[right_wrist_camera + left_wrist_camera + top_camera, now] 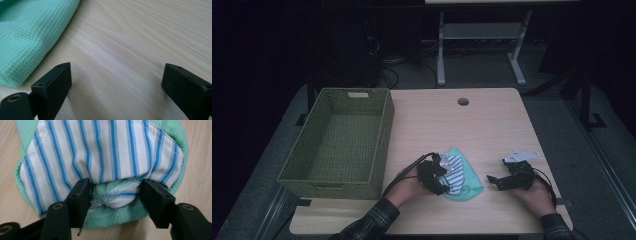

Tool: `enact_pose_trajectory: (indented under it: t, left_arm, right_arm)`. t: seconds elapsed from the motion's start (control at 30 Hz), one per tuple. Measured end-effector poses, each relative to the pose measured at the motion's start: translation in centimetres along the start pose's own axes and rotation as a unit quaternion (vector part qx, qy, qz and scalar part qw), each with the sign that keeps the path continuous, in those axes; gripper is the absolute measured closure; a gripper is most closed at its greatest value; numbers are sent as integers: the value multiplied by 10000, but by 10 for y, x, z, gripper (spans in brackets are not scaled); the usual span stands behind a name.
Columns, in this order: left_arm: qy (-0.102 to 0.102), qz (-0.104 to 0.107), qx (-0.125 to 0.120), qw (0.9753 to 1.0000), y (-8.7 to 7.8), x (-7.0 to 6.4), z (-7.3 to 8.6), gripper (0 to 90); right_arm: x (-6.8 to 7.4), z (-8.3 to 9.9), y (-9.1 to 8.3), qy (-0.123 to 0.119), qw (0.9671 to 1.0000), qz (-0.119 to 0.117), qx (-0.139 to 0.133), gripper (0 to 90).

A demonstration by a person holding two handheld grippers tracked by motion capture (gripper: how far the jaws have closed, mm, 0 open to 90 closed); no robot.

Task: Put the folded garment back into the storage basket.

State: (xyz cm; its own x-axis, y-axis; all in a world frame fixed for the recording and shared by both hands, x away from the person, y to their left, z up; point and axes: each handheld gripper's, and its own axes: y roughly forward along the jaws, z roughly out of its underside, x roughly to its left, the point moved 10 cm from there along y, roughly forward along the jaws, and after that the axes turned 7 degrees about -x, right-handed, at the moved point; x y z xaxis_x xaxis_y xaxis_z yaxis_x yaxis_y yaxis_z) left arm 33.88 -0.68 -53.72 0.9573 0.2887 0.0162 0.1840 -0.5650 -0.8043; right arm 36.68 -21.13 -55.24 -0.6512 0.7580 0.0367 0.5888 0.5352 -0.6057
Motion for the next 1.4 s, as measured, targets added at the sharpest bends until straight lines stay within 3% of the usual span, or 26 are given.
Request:
enact_pose_trajectory:
  t: [0.27,0.43,0.8,1.0,1.3,1.4]
  left_arm:
    - [-21,-114,-108,9999,-2,10,1,660]
    - [-16,-130,-111,9999,-2,13,1,747]
    - [-137,42,-188,9997,-7,16,-1,777]
    - [-221,44,-449,9987,-21,16,-11,776]
    - [-194,19,-595,9980,-33,17,-19,777]
    - [-283,36,-689,9972,-37,16,-22,777]
  right_arm:
    - [0,0,0,19,10000,14,-1,87]
    - [-1,-1,1,24,10000,28,-5,87]
    - [-1,-1,1,28,10000,34,-12,87]
    - [-1,-1,1,36,10000,27,-7,86]
    - [-2,-1,1,34,10000,44,-4,87]
    - [-2,-1,1,39,10000,48,-6,87]
